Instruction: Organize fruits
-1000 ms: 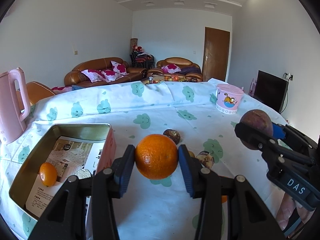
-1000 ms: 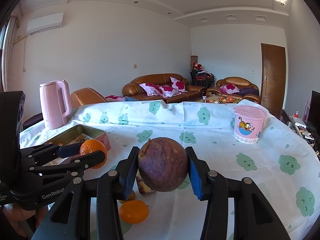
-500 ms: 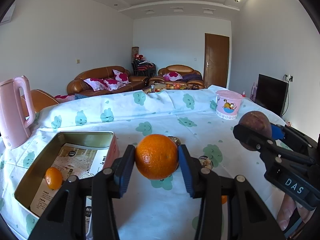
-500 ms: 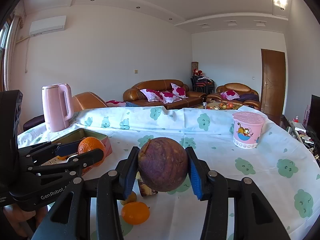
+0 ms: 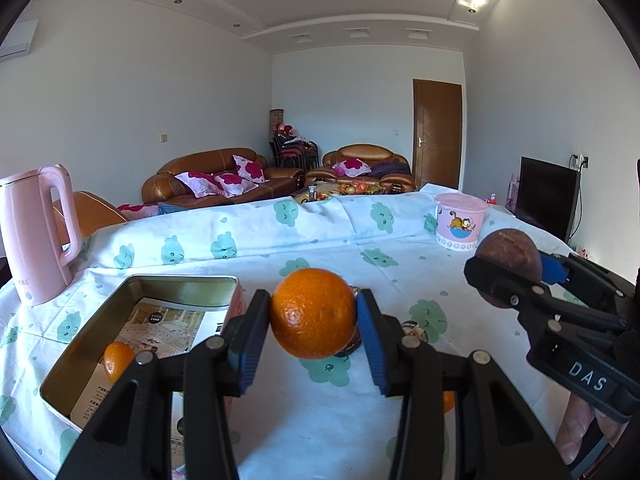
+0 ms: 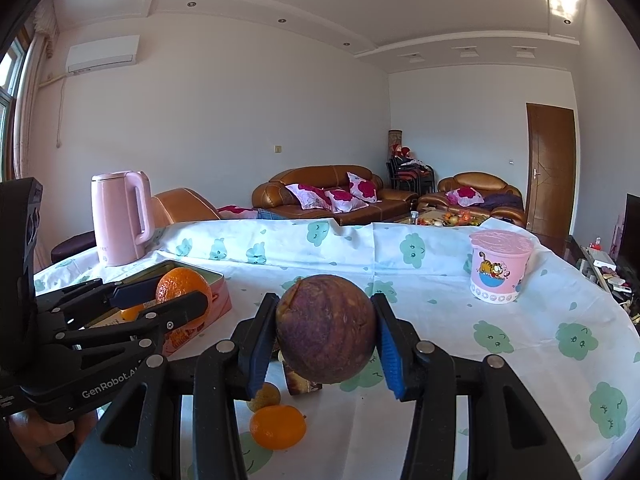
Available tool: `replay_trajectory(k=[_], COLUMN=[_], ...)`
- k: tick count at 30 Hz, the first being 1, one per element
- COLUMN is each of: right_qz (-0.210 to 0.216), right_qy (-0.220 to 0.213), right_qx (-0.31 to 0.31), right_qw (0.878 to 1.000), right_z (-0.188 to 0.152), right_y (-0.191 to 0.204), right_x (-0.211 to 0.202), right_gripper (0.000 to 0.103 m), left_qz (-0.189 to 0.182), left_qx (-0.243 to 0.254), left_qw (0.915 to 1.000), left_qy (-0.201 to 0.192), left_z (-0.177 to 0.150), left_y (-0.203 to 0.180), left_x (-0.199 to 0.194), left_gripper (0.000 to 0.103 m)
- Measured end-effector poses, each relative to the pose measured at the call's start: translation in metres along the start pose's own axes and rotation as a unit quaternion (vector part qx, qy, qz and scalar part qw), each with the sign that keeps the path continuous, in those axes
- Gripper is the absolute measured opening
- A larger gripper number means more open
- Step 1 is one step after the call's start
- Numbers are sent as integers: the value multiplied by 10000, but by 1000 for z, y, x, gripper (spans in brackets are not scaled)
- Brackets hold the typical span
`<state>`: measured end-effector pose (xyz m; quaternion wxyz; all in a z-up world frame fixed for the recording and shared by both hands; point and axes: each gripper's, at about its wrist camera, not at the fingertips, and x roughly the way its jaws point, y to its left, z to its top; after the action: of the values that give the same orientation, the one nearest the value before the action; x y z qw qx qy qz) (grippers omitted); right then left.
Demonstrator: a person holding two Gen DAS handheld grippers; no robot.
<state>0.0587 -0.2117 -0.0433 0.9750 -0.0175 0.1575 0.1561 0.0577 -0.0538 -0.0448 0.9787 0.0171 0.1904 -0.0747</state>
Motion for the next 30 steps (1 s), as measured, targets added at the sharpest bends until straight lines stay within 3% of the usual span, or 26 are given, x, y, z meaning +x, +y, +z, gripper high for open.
replay_trajectory(k=[11,18,30], right_qz=[347,672,1117], right_qy=[229,238,322], right_qx=[93,-142,-437], right_qw=[9991,9974,9923], right_z=[2,20,40], right_y=[10,42,92], right_x=[11,23,50], right_gripper=[48,48,48], left_qz=[300,653,1102], left_qx=[10,2,-347], left_qw=[9995,9978,9925], left_qy=[114,96,404], left_z=[-2,2,-4], left_y=[19,47,97], left_x=[-7,-20,-21], left_gripper=[46,46,46])
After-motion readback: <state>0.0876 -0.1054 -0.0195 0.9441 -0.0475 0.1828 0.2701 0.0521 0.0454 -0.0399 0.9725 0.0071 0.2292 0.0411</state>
